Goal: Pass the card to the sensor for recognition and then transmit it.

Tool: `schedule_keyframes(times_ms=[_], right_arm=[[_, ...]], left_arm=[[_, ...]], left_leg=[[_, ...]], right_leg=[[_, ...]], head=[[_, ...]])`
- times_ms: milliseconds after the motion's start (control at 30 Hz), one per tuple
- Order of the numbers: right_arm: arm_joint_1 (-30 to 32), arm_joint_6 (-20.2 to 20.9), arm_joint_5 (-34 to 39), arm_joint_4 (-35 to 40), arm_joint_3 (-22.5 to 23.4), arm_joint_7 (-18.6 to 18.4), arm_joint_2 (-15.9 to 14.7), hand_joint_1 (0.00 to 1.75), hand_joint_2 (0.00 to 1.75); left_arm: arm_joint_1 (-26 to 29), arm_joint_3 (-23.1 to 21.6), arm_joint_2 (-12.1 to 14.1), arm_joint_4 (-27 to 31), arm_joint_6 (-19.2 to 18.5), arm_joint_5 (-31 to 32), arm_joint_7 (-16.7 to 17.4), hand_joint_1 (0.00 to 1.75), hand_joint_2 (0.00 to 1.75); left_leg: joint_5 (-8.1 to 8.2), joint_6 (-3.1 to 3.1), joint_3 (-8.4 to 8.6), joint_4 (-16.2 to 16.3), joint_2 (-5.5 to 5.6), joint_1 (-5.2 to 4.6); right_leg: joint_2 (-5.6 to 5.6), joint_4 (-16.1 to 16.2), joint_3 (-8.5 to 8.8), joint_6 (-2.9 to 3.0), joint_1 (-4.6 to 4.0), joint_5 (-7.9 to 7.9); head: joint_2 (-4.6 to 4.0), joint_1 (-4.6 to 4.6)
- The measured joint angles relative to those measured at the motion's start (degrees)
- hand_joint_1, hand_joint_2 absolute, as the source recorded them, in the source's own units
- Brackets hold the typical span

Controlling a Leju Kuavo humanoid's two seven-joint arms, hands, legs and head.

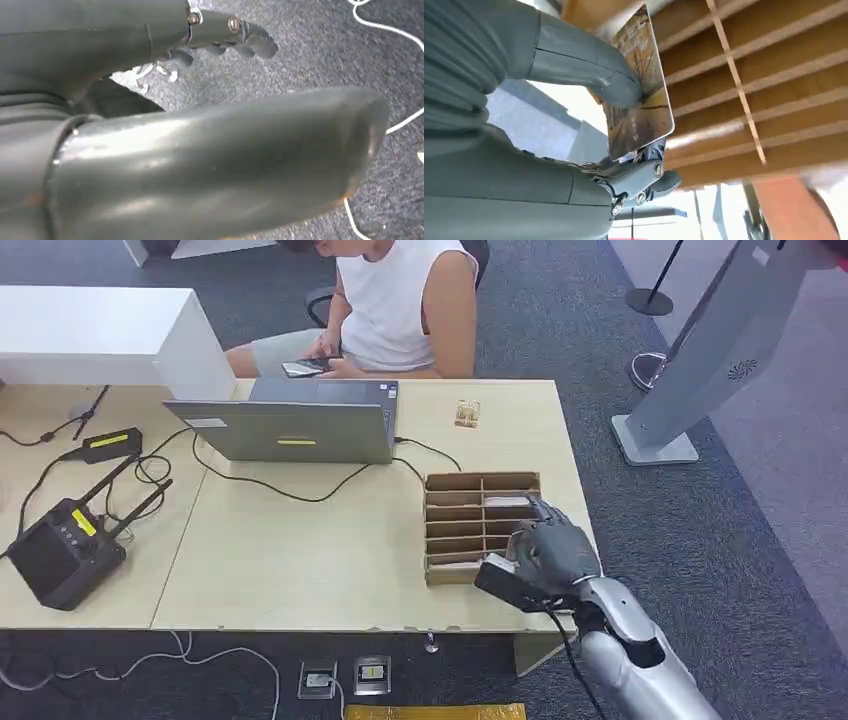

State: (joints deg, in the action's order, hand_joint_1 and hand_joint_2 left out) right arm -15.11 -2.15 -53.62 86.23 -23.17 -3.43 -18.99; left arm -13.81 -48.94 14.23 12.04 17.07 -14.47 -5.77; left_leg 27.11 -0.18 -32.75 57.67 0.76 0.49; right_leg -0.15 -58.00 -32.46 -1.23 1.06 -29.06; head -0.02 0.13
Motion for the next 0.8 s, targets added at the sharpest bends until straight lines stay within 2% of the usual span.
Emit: schedule_keyframes(times_ms=[233, 433, 633, 800], right_arm=[[-8.55, -3.39, -0.44, -0.68, 3.06, 5.09, -0.42, 1.75, 1.75], [-21.09, -6.97, 0.11, -2.53, 7.21, 10.05, -1.12, 1.75, 1.75], [-34.25, -10.13, 1.9, -9.34, 7.65, 13.55, -1.88, 1.75, 1.75], [-40.08, -11.84, 2.56, -17.25, 7.02, 15.5, -1.6, 1.75, 1.75]], left_arm=[[-0.59, 0.0, -0.11, 0.0, -0.02, 1.38, 0.0, 0.0, 0.0], [-1.57, 0.0, -0.37, 0.0, -0.26, 2.29, 0.35, 0.0, 0.0], [-2.15, 0.0, -0.48, 0.0, -1.22, 2.88, 0.63, 0.0, 0.0], [-2.46, 0.0, -0.68, 0.0, -1.6, 3.1, 0.66, 0.0, 0.0]], left_leg=[[-0.04, 0.03, 0.01, 0.01, -0.04, -0.01], [-0.05, 0.03, 0.0, 0.02, -0.06, -0.02], [-0.04, 0.03, -0.03, 0.02, -0.06, -0.01], [-0.04, 0.03, -0.07, 0.02, -0.02, 0.0]], right_leg=[[0.07, 0.0, -0.02, -0.01, 0.01, 0.06], [0.1, -0.02, -0.04, 0.01, 0.02, 0.09], [0.09, -0.02, -0.05, 0.01, 0.01, 0.08], [-0.01, -0.02, -0.03, 0.01, 0.0, 0.08]], head=[[0.0, 0.0], [0.0, 0.02], [0.0, 0.02], [0.0, 0.0]])
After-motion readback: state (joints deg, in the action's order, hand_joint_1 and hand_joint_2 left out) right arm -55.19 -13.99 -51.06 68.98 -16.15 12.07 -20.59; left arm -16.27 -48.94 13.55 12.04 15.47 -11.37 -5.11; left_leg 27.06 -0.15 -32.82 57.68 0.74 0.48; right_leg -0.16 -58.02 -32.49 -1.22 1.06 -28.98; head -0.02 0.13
